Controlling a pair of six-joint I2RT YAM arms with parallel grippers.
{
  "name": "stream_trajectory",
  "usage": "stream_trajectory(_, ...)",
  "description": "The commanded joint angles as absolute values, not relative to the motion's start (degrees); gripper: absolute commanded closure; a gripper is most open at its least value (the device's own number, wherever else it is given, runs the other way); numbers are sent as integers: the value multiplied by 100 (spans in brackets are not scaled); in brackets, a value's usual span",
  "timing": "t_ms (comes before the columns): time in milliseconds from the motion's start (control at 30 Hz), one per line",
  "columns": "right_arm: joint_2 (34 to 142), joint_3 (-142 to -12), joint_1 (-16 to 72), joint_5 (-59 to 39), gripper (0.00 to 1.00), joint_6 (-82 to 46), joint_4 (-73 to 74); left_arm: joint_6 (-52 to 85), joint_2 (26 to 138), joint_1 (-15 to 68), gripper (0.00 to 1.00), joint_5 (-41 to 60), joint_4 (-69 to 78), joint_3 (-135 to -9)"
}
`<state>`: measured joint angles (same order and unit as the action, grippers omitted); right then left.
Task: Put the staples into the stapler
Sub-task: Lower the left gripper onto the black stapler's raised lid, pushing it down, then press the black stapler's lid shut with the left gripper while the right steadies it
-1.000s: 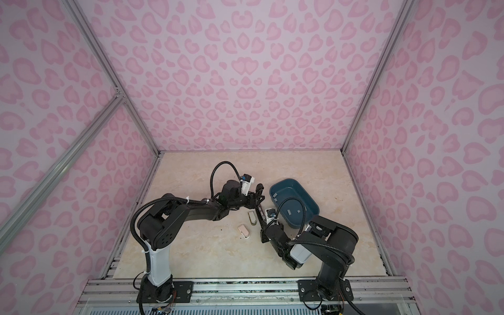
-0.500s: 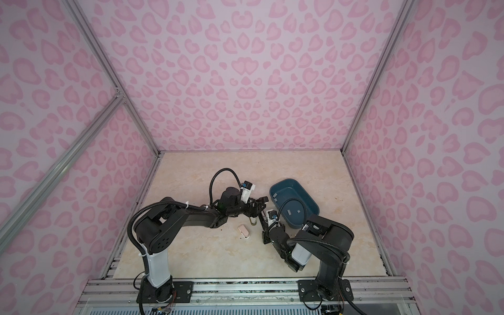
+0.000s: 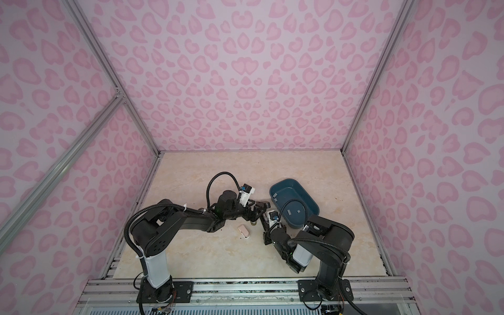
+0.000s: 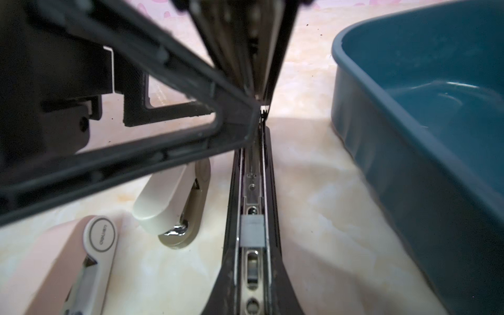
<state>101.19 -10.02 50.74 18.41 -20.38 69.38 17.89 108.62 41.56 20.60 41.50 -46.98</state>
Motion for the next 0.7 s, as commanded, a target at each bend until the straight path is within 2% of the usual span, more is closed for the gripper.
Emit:
stream_trajectory(0,10082,-944,5113,1967,100,-2009,7290,1627,10800,4201,9,2076,4702,-4685)
stream_trajectory(667,9792,-829,5158,2019,72,-2026,7177,1416,10788,4245,9,2187,5038,-4422)
